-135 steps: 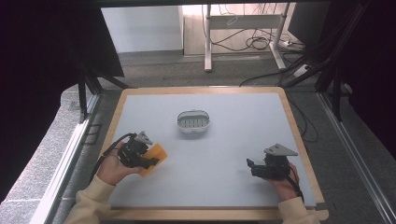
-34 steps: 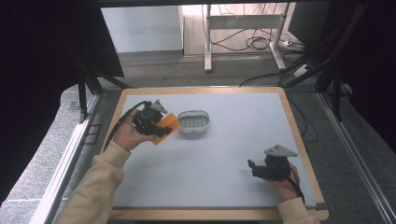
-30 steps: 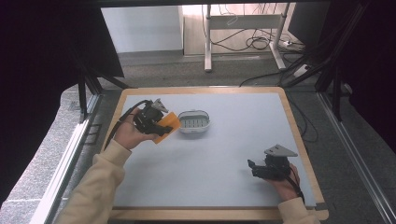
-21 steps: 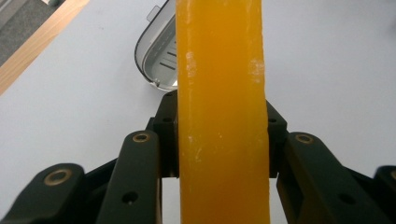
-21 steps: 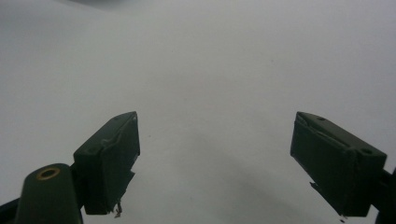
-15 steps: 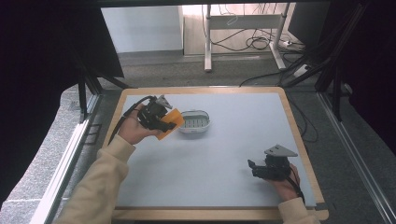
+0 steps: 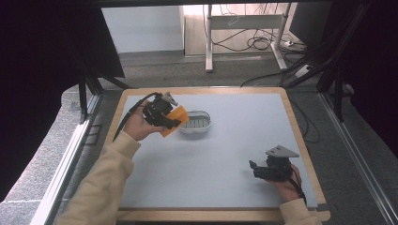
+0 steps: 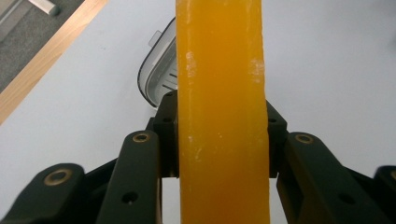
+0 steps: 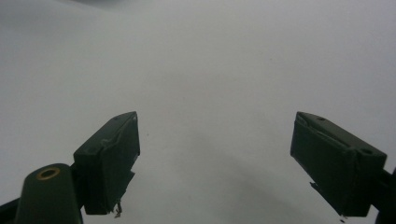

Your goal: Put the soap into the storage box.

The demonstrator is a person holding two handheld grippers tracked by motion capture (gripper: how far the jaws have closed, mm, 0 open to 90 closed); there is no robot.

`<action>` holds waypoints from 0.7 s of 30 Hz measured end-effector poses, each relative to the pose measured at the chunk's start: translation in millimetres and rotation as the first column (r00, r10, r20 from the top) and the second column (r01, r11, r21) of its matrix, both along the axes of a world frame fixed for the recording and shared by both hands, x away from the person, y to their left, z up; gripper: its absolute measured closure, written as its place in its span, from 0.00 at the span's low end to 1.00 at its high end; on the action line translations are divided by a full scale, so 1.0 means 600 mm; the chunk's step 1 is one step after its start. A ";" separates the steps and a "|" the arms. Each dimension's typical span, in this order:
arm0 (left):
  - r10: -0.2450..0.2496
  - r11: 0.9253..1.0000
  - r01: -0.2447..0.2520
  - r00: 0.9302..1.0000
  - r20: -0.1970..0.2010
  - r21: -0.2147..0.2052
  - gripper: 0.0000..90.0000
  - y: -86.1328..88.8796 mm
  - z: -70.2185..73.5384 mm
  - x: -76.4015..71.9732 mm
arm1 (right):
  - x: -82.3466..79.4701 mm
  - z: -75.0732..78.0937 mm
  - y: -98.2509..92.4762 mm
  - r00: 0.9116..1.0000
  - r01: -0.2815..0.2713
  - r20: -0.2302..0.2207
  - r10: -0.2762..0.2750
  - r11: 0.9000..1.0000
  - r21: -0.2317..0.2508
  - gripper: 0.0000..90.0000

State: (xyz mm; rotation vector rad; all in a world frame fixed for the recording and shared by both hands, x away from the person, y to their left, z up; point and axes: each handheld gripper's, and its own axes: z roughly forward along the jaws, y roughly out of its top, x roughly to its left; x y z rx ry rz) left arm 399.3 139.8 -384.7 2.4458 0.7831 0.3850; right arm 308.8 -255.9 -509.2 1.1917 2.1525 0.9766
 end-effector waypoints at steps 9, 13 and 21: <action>-0.030 1.000 0.030 1.000 0.001 0.009 0.69 -0.014 -0.004 0.014 | 0.000 -0.001 -0.001 1.000 0.000 0.001 0.000 1.000 -0.002 0.18; -0.037 0.999 0.037 0.999 0.005 0.015 0.69 -0.022 -0.002 0.021 | 0.000 -0.001 0.000 1.000 -0.002 0.000 0.002 1.000 -0.007 0.18; -0.062 0.998 0.062 0.998 0.009 0.020 0.69 -0.034 0.004 0.030 | 0.000 -0.001 -0.001 1.000 0.000 0.004 0.000 1.000 -0.003 0.18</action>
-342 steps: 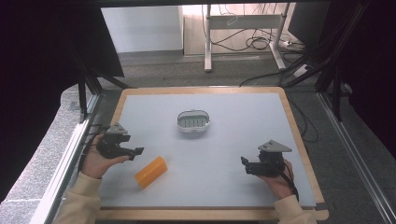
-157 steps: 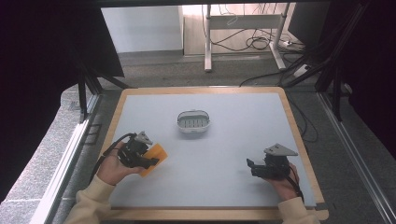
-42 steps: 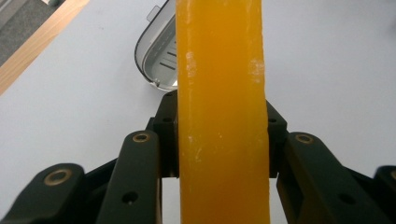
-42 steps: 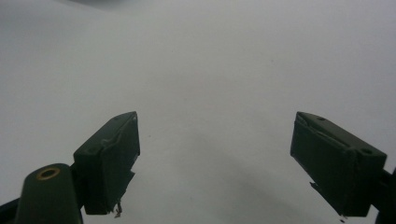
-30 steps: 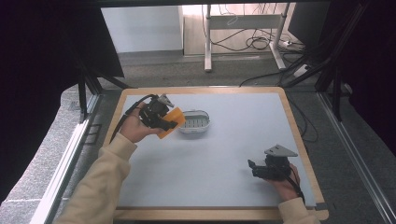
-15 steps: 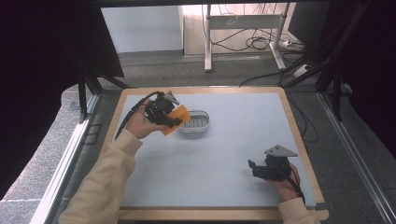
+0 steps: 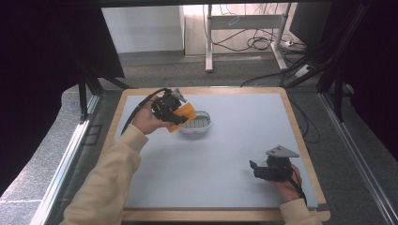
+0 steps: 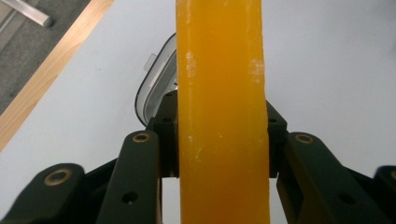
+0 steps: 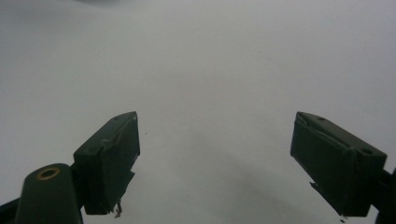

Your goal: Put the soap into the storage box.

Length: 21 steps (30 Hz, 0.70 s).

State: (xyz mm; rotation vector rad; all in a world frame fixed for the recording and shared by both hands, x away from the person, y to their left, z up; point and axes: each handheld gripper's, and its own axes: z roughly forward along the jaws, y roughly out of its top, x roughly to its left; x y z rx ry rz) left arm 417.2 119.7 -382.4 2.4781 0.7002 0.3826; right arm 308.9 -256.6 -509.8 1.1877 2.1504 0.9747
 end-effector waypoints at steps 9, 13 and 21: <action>-0.028 1.000 0.028 1.000 -0.004 0.010 0.69 -0.019 0.001 0.011 | 0.000 0.000 0.000 1.000 0.000 0.000 0.000 1.000 0.000 0.18; -0.040 0.999 0.040 0.999 0.000 0.015 0.69 -0.025 0.000 0.017 | 0.000 0.000 -0.001 1.000 0.002 0.001 -0.002 1.000 0.002 0.18; -0.041 0.999 0.041 0.999 0.008 0.032 0.69 -0.032 -0.007 0.033 | -0.001 0.001 -0.001 1.000 0.000 0.000 0.000 1.000 0.002 0.18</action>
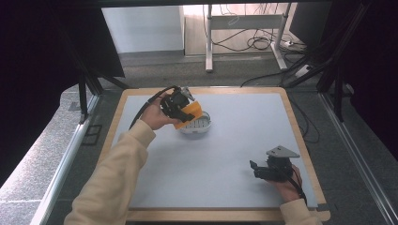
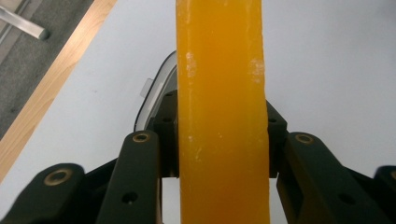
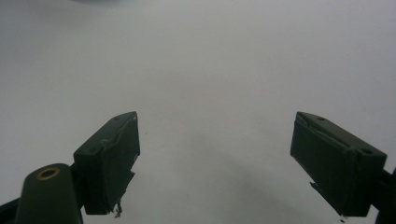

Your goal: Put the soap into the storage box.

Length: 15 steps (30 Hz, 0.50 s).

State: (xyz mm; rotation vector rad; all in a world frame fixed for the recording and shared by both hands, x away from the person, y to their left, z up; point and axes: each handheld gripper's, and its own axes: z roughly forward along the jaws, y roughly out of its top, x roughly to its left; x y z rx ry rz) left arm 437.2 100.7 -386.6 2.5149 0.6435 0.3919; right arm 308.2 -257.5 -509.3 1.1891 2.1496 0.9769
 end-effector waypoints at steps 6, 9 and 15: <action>0.002 1.000 -0.002 1.000 -0.007 0.017 0.69 -0.001 -0.007 0.018 | 0.000 -0.001 -0.001 1.000 0.004 -0.001 -0.004 1.000 0.001 0.18; -0.026 0.999 0.025 0.999 -0.032 -0.029 0.69 0.003 -0.014 0.030 | 0.000 -0.001 -0.001 1.000 0.005 -0.001 -0.005 1.000 0.002 0.18; -0.041 0.999 0.040 0.998 -0.050 -0.017 0.69 0.001 -0.027 0.048 | 0.000 -0.001 -0.003 1.000 0.007 -0.001 -0.007 1.000 0.001 0.18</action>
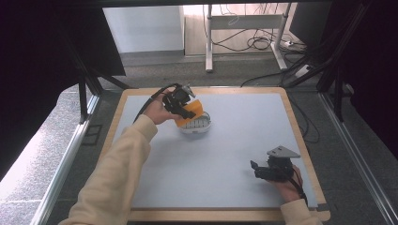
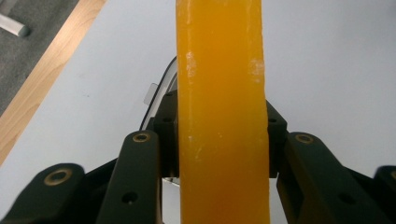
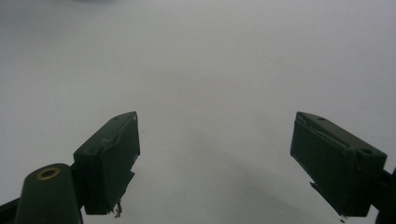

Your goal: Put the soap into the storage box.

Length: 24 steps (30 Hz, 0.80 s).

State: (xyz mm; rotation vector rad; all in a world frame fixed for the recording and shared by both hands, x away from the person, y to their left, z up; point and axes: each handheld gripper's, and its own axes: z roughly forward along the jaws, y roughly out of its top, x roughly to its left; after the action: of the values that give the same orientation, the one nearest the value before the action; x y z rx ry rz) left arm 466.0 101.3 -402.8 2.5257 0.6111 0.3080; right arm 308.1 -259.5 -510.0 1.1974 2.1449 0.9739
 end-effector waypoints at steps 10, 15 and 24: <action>-0.051 0.998 0.051 0.998 -0.022 0.025 0.69 -0.006 -0.019 0.023 | -0.001 -0.001 -0.001 1.000 0.003 -0.001 -0.003 1.000 -0.003 0.18; -0.074 0.997 0.075 0.997 -0.025 0.031 0.69 -0.013 -0.025 0.034 | 0.000 -0.002 -0.003 1.000 0.007 -0.003 -0.007 1.000 -0.002 0.18; -0.114 0.991 0.116 0.993 -0.031 0.065 0.69 -0.026 -0.035 0.050 | -0.001 -0.002 -0.005 1.000 0.011 -0.003 -0.011 1.000 -0.002 0.18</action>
State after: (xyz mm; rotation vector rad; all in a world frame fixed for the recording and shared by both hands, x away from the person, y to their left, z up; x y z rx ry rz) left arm 496.2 85.4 -423.7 2.6208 0.4704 0.2573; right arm 307.7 -262.7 -511.2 1.2084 2.1389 0.9654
